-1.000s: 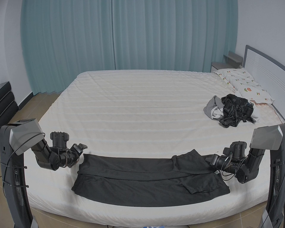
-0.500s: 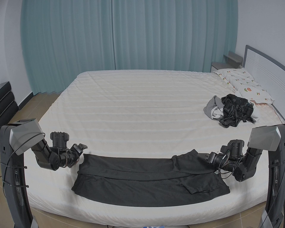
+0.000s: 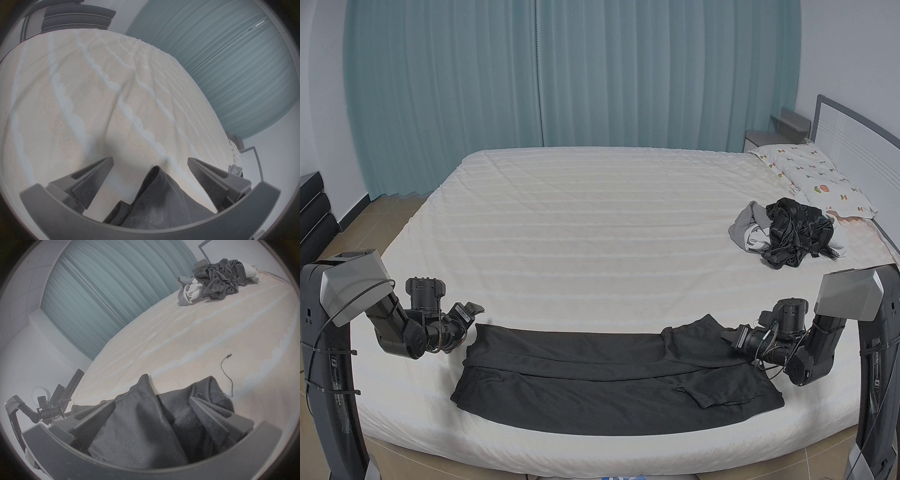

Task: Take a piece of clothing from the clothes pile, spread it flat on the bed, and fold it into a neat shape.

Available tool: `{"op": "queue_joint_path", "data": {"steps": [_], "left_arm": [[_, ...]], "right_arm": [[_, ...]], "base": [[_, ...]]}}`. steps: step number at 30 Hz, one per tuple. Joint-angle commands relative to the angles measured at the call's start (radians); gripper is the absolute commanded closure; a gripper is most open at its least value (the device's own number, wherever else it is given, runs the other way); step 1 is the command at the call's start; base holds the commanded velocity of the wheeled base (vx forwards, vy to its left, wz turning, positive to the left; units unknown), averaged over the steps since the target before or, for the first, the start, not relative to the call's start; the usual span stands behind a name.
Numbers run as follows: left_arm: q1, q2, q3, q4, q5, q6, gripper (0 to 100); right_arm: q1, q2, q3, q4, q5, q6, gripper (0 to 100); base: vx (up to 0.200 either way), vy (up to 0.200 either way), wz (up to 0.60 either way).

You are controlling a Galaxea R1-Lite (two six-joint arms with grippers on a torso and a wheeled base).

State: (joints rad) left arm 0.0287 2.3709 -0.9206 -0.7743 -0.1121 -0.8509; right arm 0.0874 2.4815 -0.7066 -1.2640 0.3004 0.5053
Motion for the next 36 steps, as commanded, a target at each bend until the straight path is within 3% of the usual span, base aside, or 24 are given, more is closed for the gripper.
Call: {"op": "queue_joint_path", "data": {"steps": [1,11,19,36], "left_arm": [[0.000,0.001,0.000,0.000,0.000,-0.002,0],[0.000,0.001,-0.001,0.000,0.000,-0.001,0],[0.000,0.001,0.000,0.000,0.000,-0.002,0],[0.000,0.001,0.000,0.000,0.000,-0.002,0]], "right_arm": [[-0.015,-0.026,0.022,0.000,0.002,-0.001,100],[-0.031,-0.092,0.131,-0.015,0.016,0.001,100],[-0.035,-0.082,0.210,-0.110,0.016,-0.001,100],[-0.054,-0.093,0.276,-0.117,0.020,-0.028,100]], "base": [[0.000,0.000,0.00],[0.000,0.000,0.00],[0.000,0.000,0.00],[0.000,0.000,0.00]]}}
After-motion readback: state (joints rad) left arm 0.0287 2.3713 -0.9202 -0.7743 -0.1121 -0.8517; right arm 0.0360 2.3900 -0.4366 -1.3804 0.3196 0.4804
